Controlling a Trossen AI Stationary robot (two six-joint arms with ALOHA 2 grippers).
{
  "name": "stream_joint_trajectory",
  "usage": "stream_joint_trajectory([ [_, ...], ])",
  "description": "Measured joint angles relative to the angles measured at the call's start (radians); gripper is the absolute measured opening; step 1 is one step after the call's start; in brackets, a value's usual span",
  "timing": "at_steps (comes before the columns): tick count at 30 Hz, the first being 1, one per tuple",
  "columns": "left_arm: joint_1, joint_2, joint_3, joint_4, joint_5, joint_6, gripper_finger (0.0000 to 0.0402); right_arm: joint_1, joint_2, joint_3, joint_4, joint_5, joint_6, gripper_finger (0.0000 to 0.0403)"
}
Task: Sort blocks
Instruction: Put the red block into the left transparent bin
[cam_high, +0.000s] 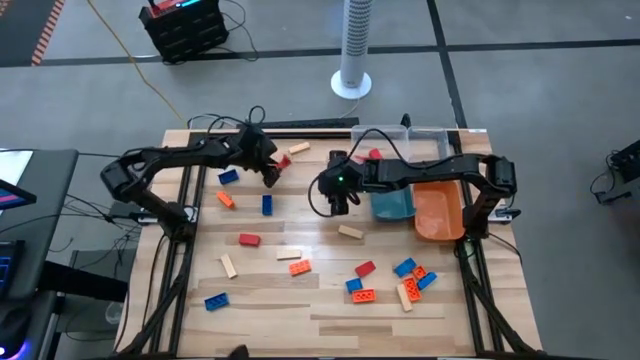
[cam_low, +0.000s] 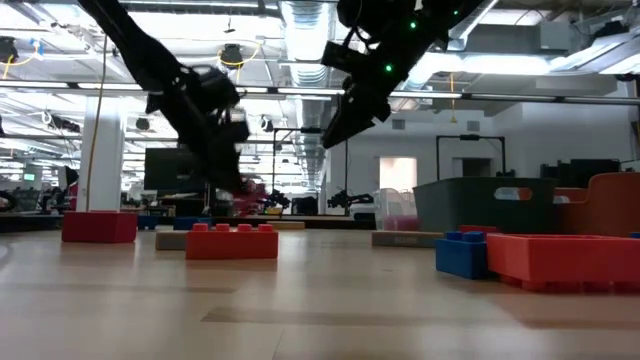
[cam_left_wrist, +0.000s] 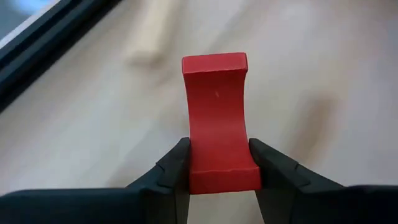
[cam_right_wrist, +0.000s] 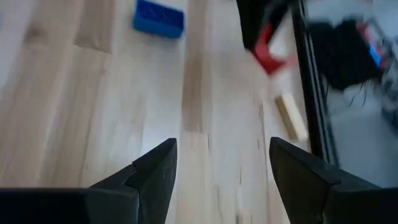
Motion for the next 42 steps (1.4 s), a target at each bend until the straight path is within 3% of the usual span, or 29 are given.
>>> stream_joint_trajectory([
  [4, -0.06, -0.027, 0.0, 0.049, 0.147, 0.012, 0.0124, 0.02, 0.0, 0.0, 0.057, 0.018, -0.14, 0.026],
  [9, -0.129, -0.027, 0.0, 0.144, 0.179, -0.016, 0.0134, 0.062, 0.0, 0.0, 0.123, 0.148, -0.356, 0.026],
  [13, -0.147, -0.027, 0.0, 0.208, 0.25, -0.055, 0.0136, 0.084, 0.0, 0.001, 0.141, 0.173, -0.444, 0.026],
  [20, -0.177, -0.027, 0.001, 0.264, 0.351, -0.1, 0.0137, 0.084, 0.018, -0.001, 0.148, 0.176, -0.497, 0.026],
  [33, -0.214, -0.027, 0.005, 0.291, 0.375, -0.119, 0.0138, 0.088, 0.05, 0.0, 0.218, 0.182, -0.583, 0.0257],
  [37, -0.214, -0.027, 0.005, 0.295, 0.374, -0.122, 0.0139, 0.081, 0.05, 0.001, 0.222, 0.206, -0.583, 0.0217],
  [42, -0.214, -0.027, 0.005, 0.301, 0.373, -0.132, 0.0139, 0.08, 0.05, 0.001, 0.189, 0.226, -0.587, 0.0128],
])
